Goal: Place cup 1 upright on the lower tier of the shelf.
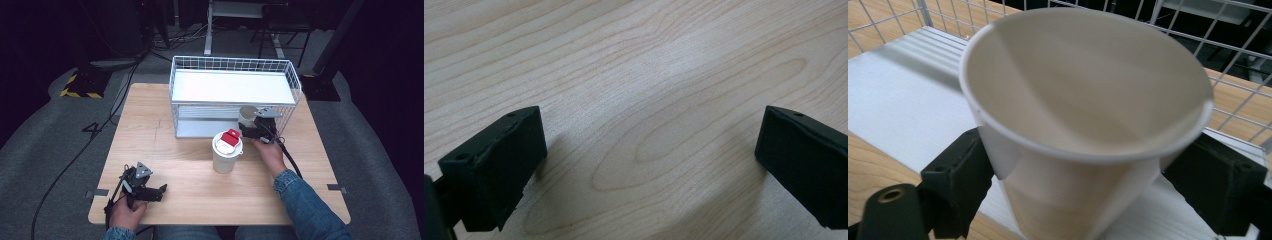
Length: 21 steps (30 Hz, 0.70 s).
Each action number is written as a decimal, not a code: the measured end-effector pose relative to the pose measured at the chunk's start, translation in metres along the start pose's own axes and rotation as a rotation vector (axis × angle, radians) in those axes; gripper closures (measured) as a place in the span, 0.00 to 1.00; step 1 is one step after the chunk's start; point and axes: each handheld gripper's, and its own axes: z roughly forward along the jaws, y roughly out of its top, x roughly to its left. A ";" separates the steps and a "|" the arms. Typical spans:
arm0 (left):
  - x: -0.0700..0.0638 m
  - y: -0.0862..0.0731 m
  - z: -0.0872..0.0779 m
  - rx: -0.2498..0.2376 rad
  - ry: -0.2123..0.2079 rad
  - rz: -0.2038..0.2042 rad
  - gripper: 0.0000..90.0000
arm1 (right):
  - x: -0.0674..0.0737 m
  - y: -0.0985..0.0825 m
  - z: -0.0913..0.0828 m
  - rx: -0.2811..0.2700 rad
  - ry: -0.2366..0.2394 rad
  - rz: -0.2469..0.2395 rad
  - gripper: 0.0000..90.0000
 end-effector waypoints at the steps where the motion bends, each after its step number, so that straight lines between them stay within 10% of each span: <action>1: 0.000 0.000 0.000 0.000 0.000 0.000 0.01 | 0.000 0.000 -0.001 -0.002 0.002 -0.001 0.16; 10: 0.001 0.001 0.001 -0.003 -0.002 0.007 0.01 | -0.002 -0.001 -0.019 -0.024 -0.005 -0.023 0.12; 21: 0.003 0.004 0.004 -0.006 -0.005 0.001 0.01 | -0.012 0.001 -0.068 -0.029 0.100 -0.005 0.08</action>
